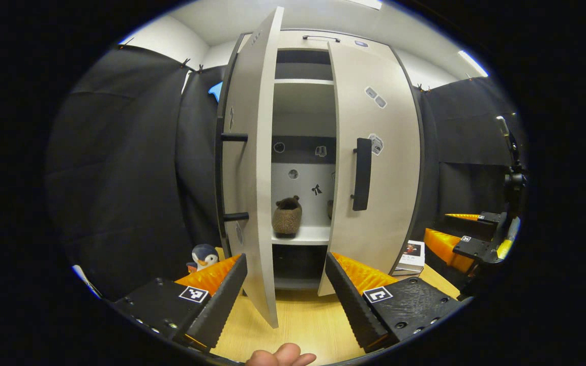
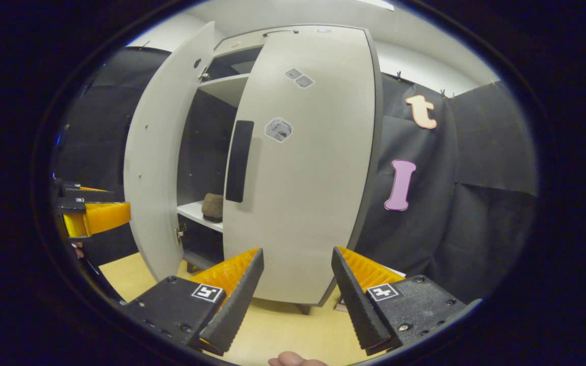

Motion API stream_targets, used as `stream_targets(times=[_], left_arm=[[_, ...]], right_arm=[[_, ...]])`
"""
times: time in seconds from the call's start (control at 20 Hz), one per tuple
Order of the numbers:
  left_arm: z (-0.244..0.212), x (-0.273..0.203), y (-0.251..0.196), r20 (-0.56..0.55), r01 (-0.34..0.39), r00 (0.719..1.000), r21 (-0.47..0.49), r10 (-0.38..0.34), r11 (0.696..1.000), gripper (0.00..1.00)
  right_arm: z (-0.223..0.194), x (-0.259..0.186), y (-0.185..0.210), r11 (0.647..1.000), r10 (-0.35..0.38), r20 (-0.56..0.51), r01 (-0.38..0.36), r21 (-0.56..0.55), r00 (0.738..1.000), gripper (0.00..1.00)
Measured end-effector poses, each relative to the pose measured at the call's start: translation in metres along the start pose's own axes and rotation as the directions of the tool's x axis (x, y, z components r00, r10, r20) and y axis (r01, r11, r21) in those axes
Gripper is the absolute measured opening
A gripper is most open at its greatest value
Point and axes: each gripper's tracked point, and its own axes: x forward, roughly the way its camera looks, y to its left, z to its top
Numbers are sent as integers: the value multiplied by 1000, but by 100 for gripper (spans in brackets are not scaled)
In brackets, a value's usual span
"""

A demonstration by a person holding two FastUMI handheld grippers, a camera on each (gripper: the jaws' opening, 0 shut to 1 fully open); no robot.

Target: Grab one shoe with the right hand and put it into the shoe cabinet, grab the other shoe with the left hand and put it into the shoe cabinet; then close the right door with the right hand and the left door with the left hand.

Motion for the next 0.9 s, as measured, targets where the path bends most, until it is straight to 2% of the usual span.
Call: stream_targets(times=[0.05,0.1,0.2,0.25,0.3,0.35,0.4,0.5,0.6,0.7,0.8,0.9], left_arm=[[-2,5,0,2,23,1000,1,-23,1000,84],[-3,12,-1,0,58,998,-10,-58,998,95],[2,26,-6,21,108,994,-67,-106,992,95],[6,35,-18,44,178,984,-106,-174,978,97],[8,36,-40,48,294,956,-132,-290,947,95],[9,28,-67,50,406,914,-143,-403,903,95],[14,25,-72,70,421,907,-116,-415,900,95],[22,24,-65,108,382,920,-39,-376,923,96],[23,27,-65,116,362,926,-7,-359,932,97],[14,26,-56,82,327,943,-29,-324,945,97],[6,31,-30,55,222,974,-68,-218,973,97],[2,34,-12,41,150,988,-121,-146,981,95]], right_arm=[[-3,0,4,1000,-6,-27,6,6,1000,89],[-3,1,9,1000,-10,-40,11,23,999,92],[5,-1,15,998,-23,-31,25,49,999,92],[9,-3,15,998,-38,-19,39,47,999,91],[12,-7,14,998,-58,-4,58,39,998,91],[16,-10,15,997,-72,13,71,30,997,92],[18,-12,17,996,-88,28,88,23,996,91],[18,-18,24,994,-105,23,104,12,994,91],[18,-18,32,994,-104,22,104,17,994,91],[18,-16,38,993,-113,18,113,18,993,91],[17,-17,48,992,-119,14,119,35,993,91],[14,-17,56,992,-116,15,115,47,993,92]])
